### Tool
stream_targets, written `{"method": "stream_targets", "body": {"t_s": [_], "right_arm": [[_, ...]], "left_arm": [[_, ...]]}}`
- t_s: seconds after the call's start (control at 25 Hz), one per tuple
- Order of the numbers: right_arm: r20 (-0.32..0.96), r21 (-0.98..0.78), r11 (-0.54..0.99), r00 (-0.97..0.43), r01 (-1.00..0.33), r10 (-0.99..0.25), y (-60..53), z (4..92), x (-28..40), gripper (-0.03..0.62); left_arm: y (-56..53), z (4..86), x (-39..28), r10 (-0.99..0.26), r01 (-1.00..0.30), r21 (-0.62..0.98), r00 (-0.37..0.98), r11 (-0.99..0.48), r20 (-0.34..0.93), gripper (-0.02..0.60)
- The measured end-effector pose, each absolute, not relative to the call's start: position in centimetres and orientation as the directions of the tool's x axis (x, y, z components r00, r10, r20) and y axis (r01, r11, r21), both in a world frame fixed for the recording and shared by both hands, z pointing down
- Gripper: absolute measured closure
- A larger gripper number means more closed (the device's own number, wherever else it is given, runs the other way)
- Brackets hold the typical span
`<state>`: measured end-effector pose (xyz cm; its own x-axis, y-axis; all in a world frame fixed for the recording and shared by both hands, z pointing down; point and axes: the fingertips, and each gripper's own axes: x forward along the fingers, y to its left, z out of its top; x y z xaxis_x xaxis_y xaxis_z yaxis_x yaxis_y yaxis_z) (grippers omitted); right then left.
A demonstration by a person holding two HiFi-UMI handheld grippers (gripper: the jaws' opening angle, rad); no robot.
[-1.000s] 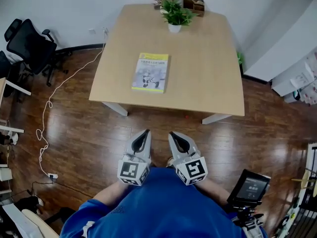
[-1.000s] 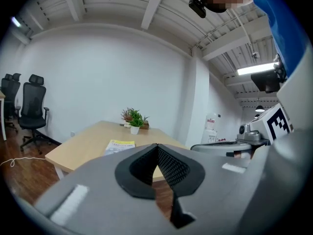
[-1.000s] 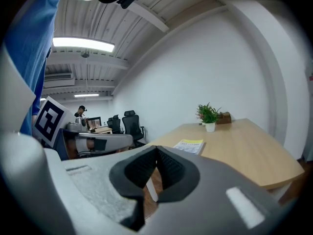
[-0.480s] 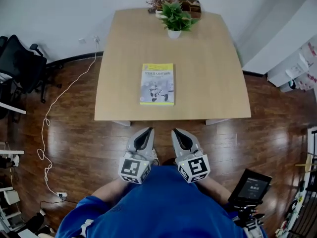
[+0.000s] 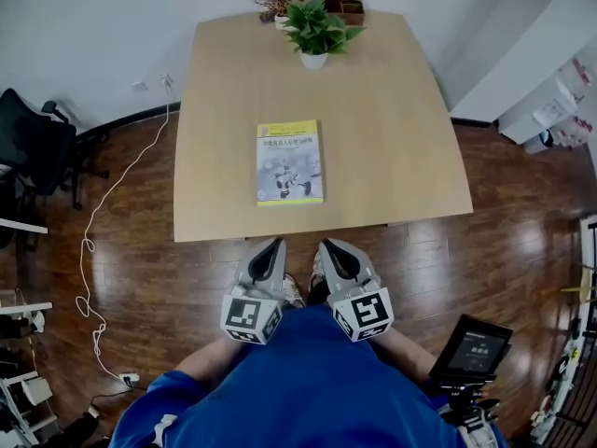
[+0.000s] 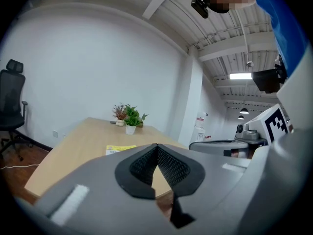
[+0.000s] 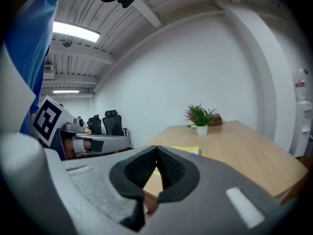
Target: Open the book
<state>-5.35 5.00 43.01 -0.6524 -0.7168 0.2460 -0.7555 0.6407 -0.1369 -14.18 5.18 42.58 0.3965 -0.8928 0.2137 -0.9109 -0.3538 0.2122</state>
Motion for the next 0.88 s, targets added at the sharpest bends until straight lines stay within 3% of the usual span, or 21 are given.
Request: {"method": "stream_targets", "body": {"t_s": [0.88], "right_arm": [[0.331, -0.267, 0.645, -0.697, -0.716, -0.636, -8.7, 48.9, -0.2, 0.591]], "left_arm": [[-7.7, 48.0, -9.7, -0.859, -0.953, 0.128, 0.303, -0.274, 0.412, 0.574]]}}
